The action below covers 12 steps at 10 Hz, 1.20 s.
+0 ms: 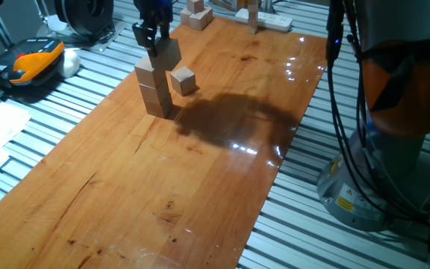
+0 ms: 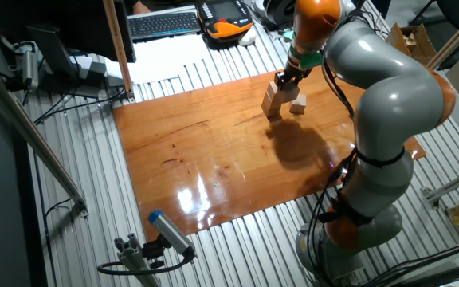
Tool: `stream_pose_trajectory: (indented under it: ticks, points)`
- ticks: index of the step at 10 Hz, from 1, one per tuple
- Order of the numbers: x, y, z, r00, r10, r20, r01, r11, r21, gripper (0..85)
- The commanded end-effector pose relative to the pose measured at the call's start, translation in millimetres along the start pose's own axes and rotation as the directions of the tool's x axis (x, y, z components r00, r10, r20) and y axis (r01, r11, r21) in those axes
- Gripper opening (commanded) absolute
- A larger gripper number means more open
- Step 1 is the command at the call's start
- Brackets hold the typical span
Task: Stack the blocks in a vertical line of five
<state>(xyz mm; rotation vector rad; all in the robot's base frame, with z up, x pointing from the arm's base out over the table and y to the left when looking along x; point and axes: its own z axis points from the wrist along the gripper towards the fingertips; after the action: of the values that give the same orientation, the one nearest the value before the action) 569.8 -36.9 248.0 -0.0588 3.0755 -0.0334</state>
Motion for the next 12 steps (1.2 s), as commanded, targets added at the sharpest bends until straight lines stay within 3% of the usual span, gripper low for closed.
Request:
stream_pose_trajectory:
  ticks: [1, 3, 6, 9, 12]
  points:
    - [-0.1, 0.0, 0.1, 1.000, 0.003, 0.005, -0.003, 1.000, -0.006, 0.0]
    - [-0.1, 0.0, 0.1, 1.000, 0.014, 0.015, -0.014, 1.000, -0.022, 0.0]
    - [-0.1, 0.0, 0.1, 1.000, 0.016, -0.025, -0.017, 1.000, -0.025, 0.0]
    - [-0.2, 0.8, -1.7, 1.000, 0.012, -0.017, -0.012, 1.000, -0.011, 0.0]
    - [-9.7, 3.4, -14.3, 1.000, 0.021, -0.019, -0.021, 1.000, 0.006, 0.0]
